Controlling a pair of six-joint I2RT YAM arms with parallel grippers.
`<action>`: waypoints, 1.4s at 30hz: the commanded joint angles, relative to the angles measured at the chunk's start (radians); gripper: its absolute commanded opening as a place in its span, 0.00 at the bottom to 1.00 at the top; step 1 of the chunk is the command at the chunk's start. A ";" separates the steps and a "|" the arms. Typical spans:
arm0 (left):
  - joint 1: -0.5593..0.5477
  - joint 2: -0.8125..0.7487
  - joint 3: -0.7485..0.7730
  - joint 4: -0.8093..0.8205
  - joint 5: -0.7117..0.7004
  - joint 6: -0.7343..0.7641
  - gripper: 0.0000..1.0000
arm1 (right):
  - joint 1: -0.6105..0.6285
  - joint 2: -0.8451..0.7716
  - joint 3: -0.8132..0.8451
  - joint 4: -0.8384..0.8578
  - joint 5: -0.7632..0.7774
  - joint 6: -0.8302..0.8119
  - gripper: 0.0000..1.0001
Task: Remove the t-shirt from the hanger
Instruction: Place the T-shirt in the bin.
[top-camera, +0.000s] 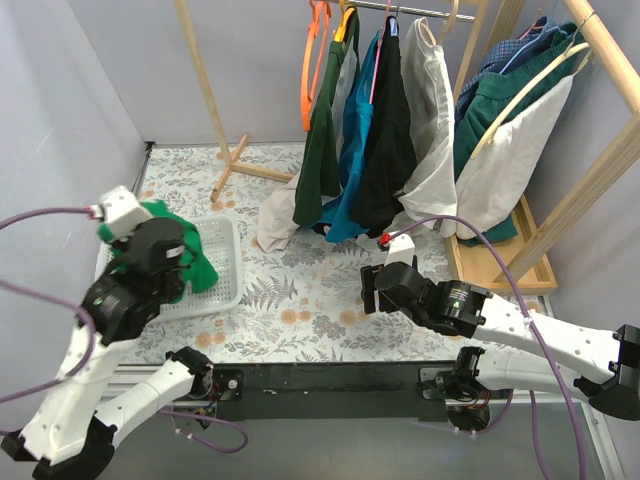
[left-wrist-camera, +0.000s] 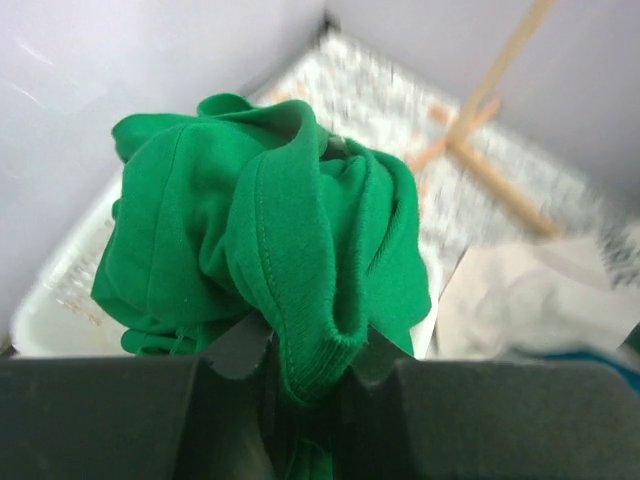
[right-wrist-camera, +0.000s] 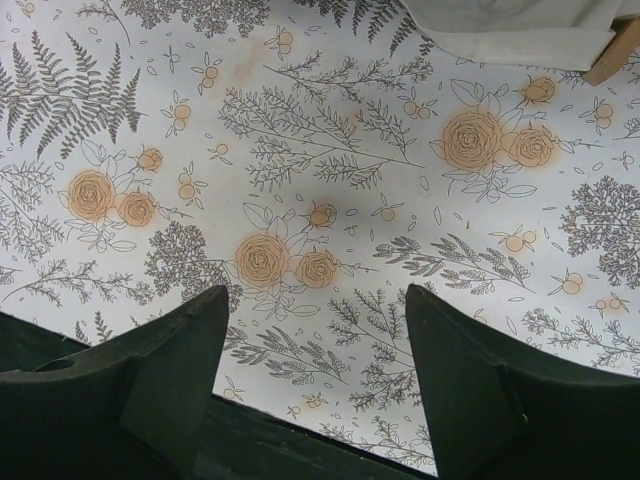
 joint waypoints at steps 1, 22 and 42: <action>0.001 0.099 -0.213 0.047 0.201 -0.094 0.00 | -0.003 -0.012 0.041 0.024 0.002 0.005 0.79; 0.523 0.256 -0.507 0.457 0.721 0.086 0.00 | -0.002 -0.029 0.070 0.012 -0.027 -0.013 0.78; 0.526 0.170 -0.320 0.376 0.933 0.182 0.93 | -0.114 0.173 0.820 0.057 0.103 -0.456 0.98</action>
